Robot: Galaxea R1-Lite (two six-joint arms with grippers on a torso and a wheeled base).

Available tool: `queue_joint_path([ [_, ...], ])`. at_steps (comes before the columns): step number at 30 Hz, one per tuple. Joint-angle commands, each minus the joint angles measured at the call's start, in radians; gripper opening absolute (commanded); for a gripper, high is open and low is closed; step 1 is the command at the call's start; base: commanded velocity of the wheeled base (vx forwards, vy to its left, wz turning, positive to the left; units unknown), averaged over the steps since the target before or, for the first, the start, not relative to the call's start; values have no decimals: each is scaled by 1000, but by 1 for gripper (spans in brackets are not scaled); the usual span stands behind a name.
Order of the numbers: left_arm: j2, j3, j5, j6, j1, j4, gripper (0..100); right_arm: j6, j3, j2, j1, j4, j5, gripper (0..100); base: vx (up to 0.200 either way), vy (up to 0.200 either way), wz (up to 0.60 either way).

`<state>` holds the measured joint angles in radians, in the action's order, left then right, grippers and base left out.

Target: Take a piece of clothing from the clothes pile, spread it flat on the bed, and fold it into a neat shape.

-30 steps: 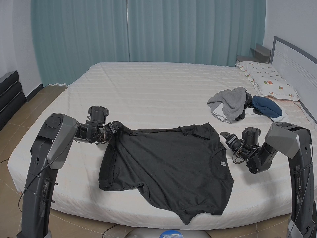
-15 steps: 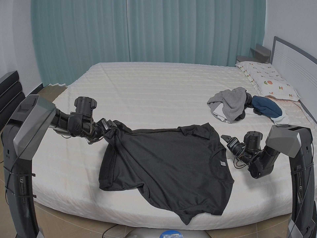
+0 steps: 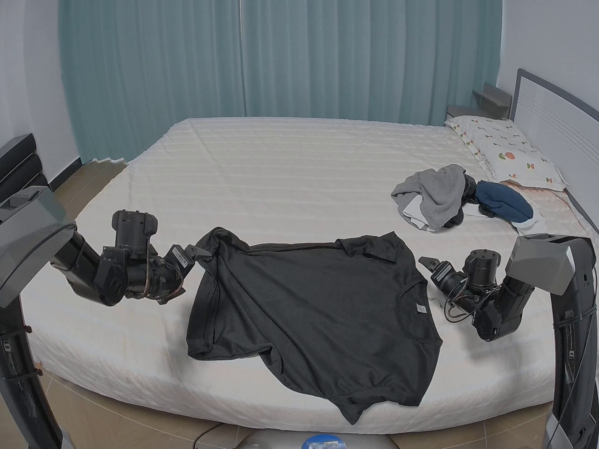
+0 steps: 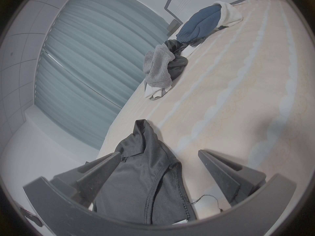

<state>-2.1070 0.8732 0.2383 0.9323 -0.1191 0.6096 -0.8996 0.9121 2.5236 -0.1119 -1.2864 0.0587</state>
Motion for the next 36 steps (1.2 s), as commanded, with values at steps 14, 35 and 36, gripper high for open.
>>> queue_joint_path([
  [14, -111, -283, -39, -30, -20, 348, 100, -28, -38, 21, -48, -83, 4, 100, -71, 0, 0],
  [35, -194, -278, -140, -96, -85, 453, 100, -28, -24, 30, -49, -76, 6, 100, 0, 0, 0],
  [36, -199, -276, -140, -107, -85, 452, 100, -27, -24, 30, -49, -76, 6, 100, 0, 0, 0],
])
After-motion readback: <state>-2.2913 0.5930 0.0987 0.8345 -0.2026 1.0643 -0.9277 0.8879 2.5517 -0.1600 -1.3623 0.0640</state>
